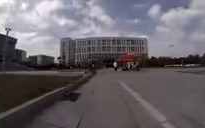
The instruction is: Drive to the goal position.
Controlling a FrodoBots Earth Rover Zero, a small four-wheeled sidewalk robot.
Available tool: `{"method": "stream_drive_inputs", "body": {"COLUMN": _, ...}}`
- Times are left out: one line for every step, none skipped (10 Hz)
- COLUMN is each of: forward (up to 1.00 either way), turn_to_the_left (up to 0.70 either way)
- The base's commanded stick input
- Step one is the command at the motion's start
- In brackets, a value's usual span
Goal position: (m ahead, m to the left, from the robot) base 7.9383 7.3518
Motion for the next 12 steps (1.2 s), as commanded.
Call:
{"method": "stream_drive_inputs", "body": {"forward": 1.00, "turn_to_the_left": 0.00}}
{"method": "stream_drive_inputs", "body": {"forward": 1.00, "turn_to_the_left": -0.25}}
{"method": "stream_drive_inputs", "body": {"forward": 1.00, "turn_to_the_left": -0.38}}
{"method": "stream_drive_inputs", "body": {"forward": 1.00, "turn_to_the_left": -0.22}}
{"method": "stream_drive_inputs", "body": {"forward": 1.00, "turn_to_the_left": 0.02}}
{"method": "stream_drive_inputs", "body": {"forward": 1.00, "turn_to_the_left": 0.02}}
{"method": "stream_drive_inputs", "body": {"forward": 1.00, "turn_to_the_left": 0.02}}
{"method": "stream_drive_inputs", "body": {"forward": 1.00, "turn_to_the_left": 0.02}}
{"method": "stream_drive_inputs", "body": {"forward": 1.00, "turn_to_the_left": 0.02}}
{"method": "stream_drive_inputs", "body": {"forward": 1.00, "turn_to_the_left": 0.02}}
{"method": "stream_drive_inputs", "body": {"forward": 1.00, "turn_to_the_left": 0.02}}
{"method": "stream_drive_inputs", "body": {"forward": 1.00, "turn_to_the_left": 0.02}}
